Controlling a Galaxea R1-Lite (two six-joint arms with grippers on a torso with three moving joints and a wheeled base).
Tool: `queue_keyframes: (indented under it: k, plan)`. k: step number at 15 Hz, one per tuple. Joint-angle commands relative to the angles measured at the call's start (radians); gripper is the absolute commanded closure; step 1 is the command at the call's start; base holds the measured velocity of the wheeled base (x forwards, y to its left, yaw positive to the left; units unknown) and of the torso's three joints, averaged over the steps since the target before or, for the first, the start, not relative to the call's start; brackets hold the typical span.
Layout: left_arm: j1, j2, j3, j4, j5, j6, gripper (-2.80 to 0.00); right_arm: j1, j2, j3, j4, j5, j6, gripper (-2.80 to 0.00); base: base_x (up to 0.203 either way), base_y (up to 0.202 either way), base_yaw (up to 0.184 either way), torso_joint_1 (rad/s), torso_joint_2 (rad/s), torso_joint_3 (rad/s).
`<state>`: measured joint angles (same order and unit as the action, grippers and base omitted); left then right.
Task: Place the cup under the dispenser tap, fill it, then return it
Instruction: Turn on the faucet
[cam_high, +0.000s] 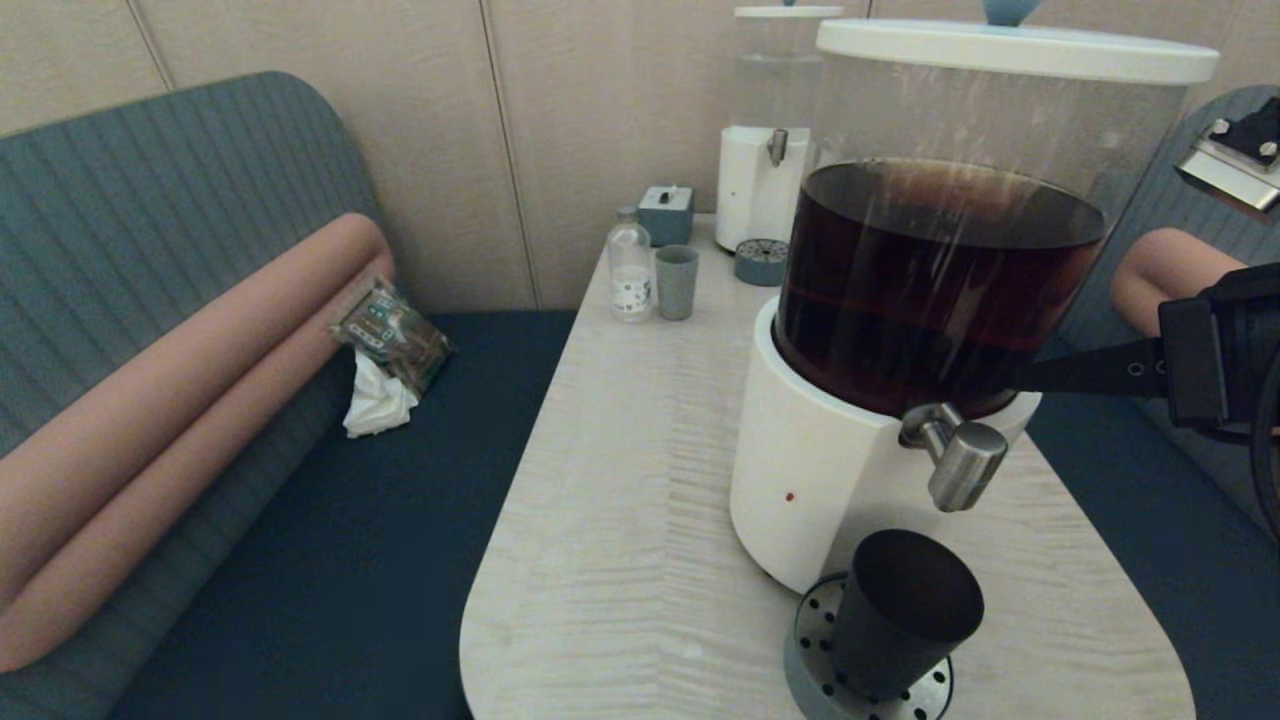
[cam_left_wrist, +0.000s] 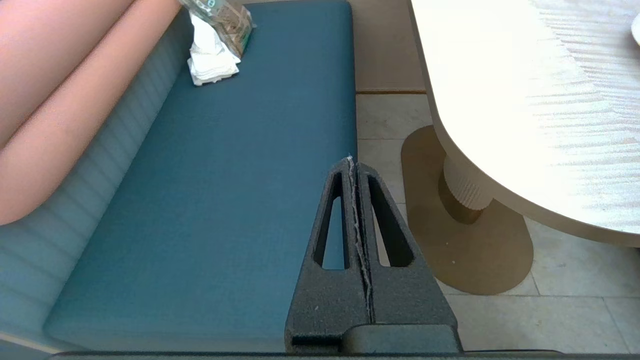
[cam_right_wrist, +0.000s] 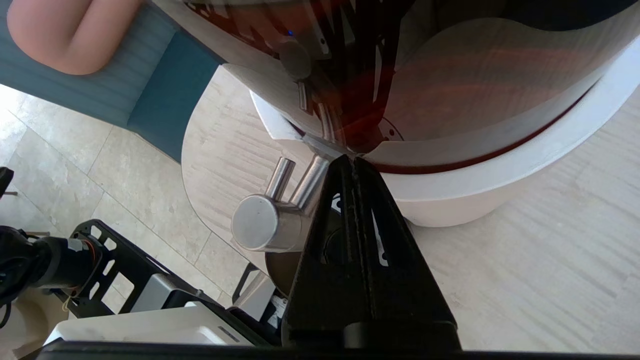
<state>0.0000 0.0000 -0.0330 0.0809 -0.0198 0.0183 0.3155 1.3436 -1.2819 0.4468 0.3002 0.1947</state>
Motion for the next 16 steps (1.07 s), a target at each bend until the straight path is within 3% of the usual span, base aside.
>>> queue_keyframes:
  k: [1,16]
  plan:
    - [0.000,0.000,0.000,0.000,0.000,0.000,0.00,0.000,0.000,0.000,0.003,0.002,0.002,0.00,0.000,0.000,0.000,0.000,0.00,0.000]
    - [0.000,0.000,0.001,0.000,0.000,0.000,0.00,0.019,0.000,0.041,-0.006,0.004,-0.010,0.00,0.000,0.000,0.000,0.000,0.00,0.000]
